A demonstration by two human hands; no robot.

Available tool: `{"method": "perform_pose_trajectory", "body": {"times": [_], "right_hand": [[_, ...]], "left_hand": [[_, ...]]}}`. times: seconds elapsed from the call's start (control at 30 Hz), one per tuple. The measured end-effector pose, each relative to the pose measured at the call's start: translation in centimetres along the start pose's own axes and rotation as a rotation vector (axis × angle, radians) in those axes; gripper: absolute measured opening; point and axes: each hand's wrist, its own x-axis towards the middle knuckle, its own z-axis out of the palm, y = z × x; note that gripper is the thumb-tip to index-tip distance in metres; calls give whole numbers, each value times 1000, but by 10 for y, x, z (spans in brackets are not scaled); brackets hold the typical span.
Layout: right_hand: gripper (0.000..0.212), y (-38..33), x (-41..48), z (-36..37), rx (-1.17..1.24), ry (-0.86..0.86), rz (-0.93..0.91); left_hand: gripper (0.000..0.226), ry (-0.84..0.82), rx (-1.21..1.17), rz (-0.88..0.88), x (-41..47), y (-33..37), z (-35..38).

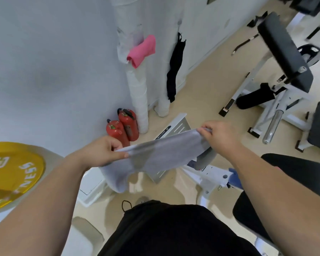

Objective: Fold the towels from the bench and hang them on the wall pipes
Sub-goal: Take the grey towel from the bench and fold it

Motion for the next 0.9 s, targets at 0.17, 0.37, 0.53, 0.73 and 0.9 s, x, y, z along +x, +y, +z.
{"method": "perform_pose_trajectory", "body": {"times": [0.17, 0.37, 0.53, 0.73, 0.9], "right_hand": [[43, -29, 15, 9, 6, 3, 149], [60, -73, 31, 20, -135, -64, 279], [62, -72, 32, 36, -195, -129, 304], [29, -108, 29, 61, 36, -208, 284], [37, -165, 21, 73, 399, -284, 119]], "left_hand": [[37, 127, -115, -41, 0, -61, -40], [25, 510, -225, -163, 4, -104, -40], [42, 730, -53, -254, 3, -108, -47], [41, 709, 12, -441, 10, -89, -58], [27, 392, -387, -194, 12, -35, -34]]}}
